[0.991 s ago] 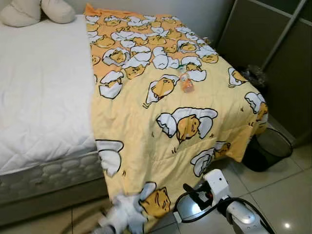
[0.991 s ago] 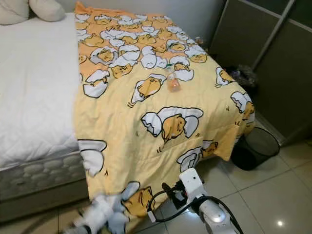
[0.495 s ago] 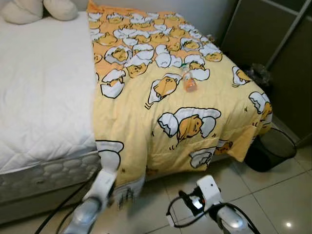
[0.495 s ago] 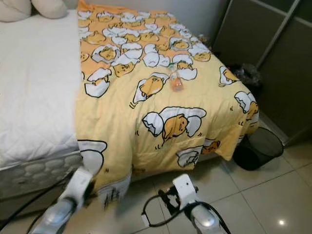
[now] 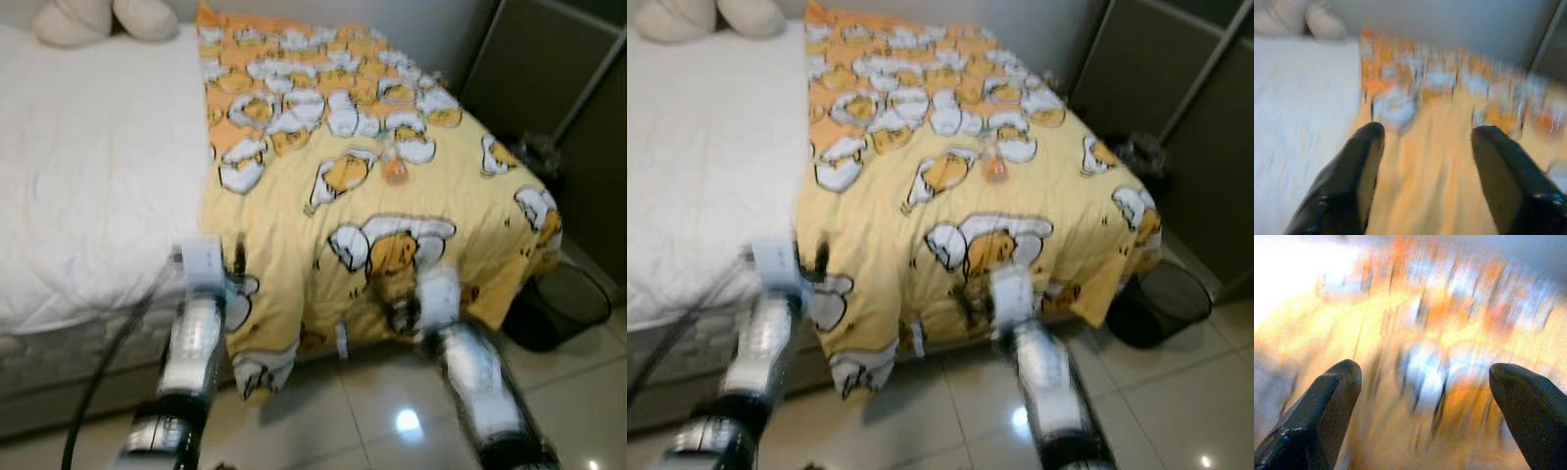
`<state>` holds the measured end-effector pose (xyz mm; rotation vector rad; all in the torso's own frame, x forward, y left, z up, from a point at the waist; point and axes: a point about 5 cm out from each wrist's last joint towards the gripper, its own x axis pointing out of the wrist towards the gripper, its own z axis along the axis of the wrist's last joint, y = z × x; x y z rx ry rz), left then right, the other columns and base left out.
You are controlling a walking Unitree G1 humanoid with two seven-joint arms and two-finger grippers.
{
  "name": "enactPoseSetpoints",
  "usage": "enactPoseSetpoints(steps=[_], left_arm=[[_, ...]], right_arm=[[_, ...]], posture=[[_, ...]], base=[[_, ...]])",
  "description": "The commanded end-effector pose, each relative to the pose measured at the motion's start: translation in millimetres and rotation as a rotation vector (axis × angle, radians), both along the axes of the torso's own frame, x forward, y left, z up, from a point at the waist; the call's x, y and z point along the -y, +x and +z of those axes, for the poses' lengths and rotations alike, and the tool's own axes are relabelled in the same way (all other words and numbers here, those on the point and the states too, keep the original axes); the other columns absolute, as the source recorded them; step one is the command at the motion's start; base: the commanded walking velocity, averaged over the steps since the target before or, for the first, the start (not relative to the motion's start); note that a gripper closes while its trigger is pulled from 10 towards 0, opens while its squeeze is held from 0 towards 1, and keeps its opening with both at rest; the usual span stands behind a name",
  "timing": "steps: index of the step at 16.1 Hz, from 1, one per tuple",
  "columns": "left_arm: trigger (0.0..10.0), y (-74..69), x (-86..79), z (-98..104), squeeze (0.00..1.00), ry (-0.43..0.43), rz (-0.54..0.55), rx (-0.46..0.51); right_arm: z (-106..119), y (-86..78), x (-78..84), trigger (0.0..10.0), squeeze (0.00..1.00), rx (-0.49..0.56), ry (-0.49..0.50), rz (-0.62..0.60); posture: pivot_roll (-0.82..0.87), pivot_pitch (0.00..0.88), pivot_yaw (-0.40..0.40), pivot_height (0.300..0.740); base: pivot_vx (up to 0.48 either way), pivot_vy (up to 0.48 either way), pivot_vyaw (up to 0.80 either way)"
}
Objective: Clean up the room
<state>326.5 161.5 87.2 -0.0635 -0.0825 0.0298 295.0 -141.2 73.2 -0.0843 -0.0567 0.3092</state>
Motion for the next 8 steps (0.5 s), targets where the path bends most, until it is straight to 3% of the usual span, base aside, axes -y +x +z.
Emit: enactPoseSetpoints(steps=[1,2,5,8], left_arm=[[10.0,0.1,2.2,2.7,1.0,-0.051,0.013,0.003],[10.0,1.2,7.0,8.7,1.0,-0.044,0.004,0.026],[10.0,-7.7,15.0,5.8,1.0,0.092,0.017,0.03],[10.0,-12.9,-0.3,-9.9,1.0,0.129,0.12,-0.081]], right_arm=[[8.0,2.5,3.7,10.0,0.7,0.006,0.019,-0.051],[16.5,5.7,-0.3,10.0,1.0,0.035,0.031,-0.043],[27.1,3.7,-9.9,10.0,1.0,0.056,0.065,-0.038],[25.1,-2.2,-9.4,10.0,1.0,0.023,0.06,-0.063]], posture=[[-0.01,0.0,-0.059,0.736],[-0.01,0.0,-0.056,0.736],[-0.02,0.0,-0.051,0.736],[-0.02,0.0,-0.047,0.736]], base=[[0.0,-0.465,0.0],[0.0,-0.461,0.0],[0.0,-0.442,0.0],[0.0,-0.435,0.0]])
